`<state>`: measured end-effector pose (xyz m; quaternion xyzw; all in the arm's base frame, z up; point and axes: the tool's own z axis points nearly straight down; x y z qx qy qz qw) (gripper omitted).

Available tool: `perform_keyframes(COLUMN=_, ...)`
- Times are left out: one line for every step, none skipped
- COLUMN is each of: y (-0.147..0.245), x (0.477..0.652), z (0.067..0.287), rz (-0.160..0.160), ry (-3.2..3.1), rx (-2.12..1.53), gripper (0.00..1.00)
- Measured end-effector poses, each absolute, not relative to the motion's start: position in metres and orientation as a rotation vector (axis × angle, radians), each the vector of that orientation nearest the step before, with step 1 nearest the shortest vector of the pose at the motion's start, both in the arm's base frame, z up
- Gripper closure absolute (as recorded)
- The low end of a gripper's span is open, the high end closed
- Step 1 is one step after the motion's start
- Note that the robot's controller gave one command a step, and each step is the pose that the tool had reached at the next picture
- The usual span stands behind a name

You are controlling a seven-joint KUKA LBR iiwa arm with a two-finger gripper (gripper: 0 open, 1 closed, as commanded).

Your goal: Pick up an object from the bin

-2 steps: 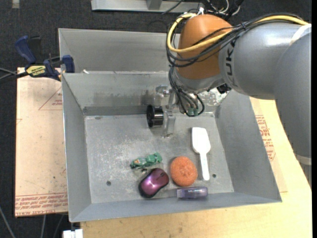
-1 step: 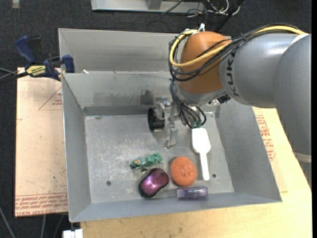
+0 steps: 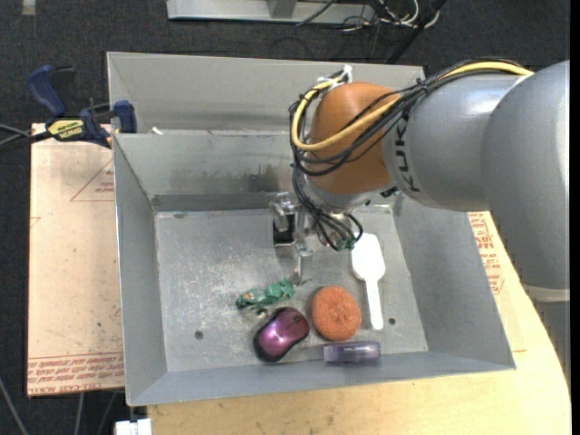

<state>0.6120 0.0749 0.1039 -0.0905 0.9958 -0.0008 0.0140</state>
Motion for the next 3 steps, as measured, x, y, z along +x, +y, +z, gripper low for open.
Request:
perform_keyframes(y=0.091, x=0.601, z=0.095, rz=0.011, ry=3.107, rx=-0.454, gripper=0.0)
perform_keyframes(y=0.092, x=0.59, z=0.094, rz=0.001, ry=3.116, rx=-0.309, gripper=0.0)
perform_keyframes(y=0.121, x=0.55, z=0.08, rz=0.008, ry=3.078, rx=-0.57, gripper=0.0)
